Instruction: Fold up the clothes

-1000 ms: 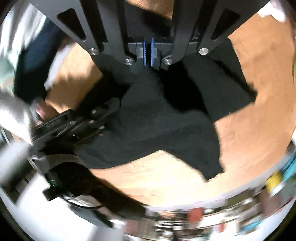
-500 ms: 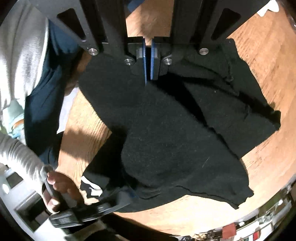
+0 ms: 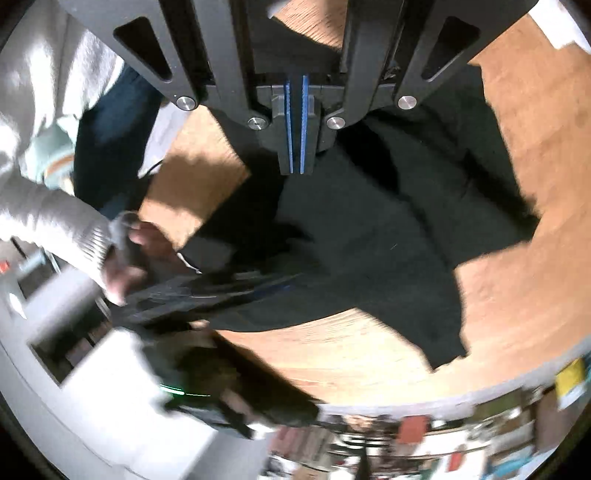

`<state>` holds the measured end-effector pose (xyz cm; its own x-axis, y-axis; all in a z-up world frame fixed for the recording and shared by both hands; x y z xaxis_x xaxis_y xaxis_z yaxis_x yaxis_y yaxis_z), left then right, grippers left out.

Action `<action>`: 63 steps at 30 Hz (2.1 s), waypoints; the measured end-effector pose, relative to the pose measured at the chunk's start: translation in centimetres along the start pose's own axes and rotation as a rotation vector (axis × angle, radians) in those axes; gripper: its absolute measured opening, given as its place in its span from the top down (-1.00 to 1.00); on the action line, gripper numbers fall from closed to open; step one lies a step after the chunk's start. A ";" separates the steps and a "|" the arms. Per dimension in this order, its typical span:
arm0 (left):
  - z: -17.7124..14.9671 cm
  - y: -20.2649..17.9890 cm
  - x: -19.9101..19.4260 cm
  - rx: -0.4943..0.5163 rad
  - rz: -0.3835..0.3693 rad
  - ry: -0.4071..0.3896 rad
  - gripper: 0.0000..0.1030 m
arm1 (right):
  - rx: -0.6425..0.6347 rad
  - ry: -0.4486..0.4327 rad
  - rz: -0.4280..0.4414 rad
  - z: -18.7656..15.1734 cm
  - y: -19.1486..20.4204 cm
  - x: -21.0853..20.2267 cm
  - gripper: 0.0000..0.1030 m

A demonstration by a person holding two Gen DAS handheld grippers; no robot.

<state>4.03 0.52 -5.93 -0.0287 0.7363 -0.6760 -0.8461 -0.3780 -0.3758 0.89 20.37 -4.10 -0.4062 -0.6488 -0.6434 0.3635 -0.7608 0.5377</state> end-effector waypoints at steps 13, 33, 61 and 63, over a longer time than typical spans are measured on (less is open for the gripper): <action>2.6 -0.5 4.1 -0.198 0.111 0.063 0.93 | -0.108 -0.167 -0.018 -1.0 3.6 -2.1 0.75; 14.5 8.2 8.0 -0.261 0.364 0.119 0.93 | 0.112 -0.273 -0.015 -2.2 -1.8 -9.8 -0.18; 23.2 17.3 17.9 -0.118 0.402 0.219 0.87 | 0.264 -0.151 0.001 -2.8 -8.3 -8.7 -0.19; 23.8 17.2 17.0 -0.098 0.440 0.195 0.87 | 0.269 -0.152 -0.001 -2.8 -8.4 -8.7 -0.19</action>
<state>-23.62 19.87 -8.78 -0.2641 0.3795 -0.8867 -0.7215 -0.6878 -0.0795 3.72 32.43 -4.57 -0.5347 -0.6276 -0.5659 0.1367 -0.7251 0.6750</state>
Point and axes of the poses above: each gripper's, at about its wrist camera, not at the fingertips, and x roughly the way its jaws point, y to its left, z to its top, the point moved 1 cm from there along x, roughly the way its jaws point, and after that the axes turned 13 degrees about -y, right-handed, at the moved point
